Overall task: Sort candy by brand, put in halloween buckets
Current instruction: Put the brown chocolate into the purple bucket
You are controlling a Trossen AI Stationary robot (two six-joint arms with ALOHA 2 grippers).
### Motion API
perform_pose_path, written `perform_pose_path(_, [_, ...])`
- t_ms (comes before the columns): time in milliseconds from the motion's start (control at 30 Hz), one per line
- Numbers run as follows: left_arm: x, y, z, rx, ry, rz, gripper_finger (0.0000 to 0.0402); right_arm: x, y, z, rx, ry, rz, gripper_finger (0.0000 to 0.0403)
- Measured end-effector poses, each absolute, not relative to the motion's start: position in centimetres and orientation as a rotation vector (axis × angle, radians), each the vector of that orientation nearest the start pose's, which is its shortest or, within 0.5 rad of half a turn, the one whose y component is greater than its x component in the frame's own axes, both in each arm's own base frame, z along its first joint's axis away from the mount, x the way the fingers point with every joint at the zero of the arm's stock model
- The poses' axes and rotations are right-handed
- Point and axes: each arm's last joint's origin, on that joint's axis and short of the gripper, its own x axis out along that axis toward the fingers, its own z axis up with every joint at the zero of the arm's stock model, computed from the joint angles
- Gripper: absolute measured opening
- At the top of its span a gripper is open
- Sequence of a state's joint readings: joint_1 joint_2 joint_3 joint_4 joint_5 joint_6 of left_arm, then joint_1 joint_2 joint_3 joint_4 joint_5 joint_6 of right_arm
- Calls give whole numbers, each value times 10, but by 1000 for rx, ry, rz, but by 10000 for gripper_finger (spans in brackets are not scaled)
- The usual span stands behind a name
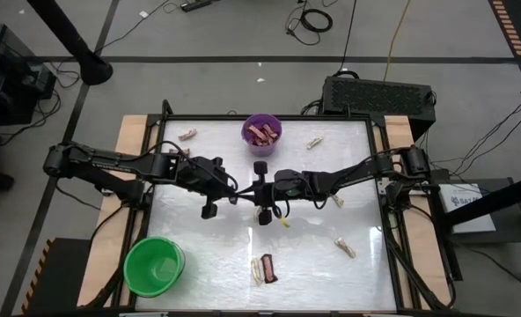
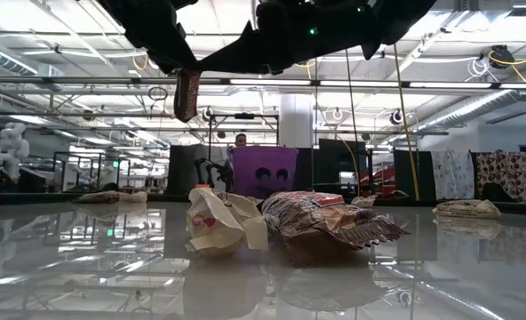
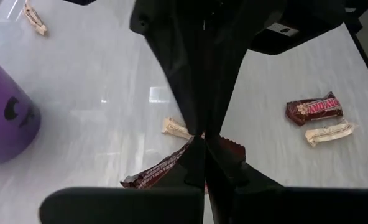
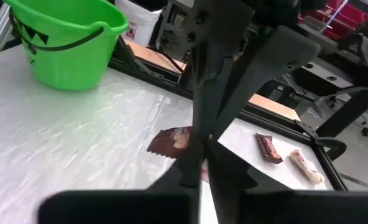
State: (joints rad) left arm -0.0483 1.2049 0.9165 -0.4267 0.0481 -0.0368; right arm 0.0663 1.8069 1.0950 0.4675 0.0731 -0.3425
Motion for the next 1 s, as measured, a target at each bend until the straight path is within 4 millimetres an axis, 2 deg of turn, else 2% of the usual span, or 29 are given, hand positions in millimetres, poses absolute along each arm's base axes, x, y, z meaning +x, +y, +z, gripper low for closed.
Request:
perform_pose_path(133, [250, -13, 275, 3, 715, -88, 39, 399, 24, 222, -373, 244, 36, 3])
perform_pose_path(333, [249, -11, 273, 48, 728, -21, 116, 399, 24, 222, -370, 248, 29, 1])
perform_pose_path(500, [242, -8, 269, 66, 812, 49, 167, 392, 9, 235, -383, 291, -56, 0])
perform_pose_path(667, [231, -7, 260, 18, 952, 90, 180, 376, -28, 257, -399, 349, -224, 0])
perform_pose_path(800, [223, -7, 254, -34, 1049, 127, 180, 362, -70, 269, -354, 369, -348, 0])
perform_pose_path(1000, [211, -3, 241, -11, 1163, 237, 180, 346, -133, 258, -263, 447, -515, 0])
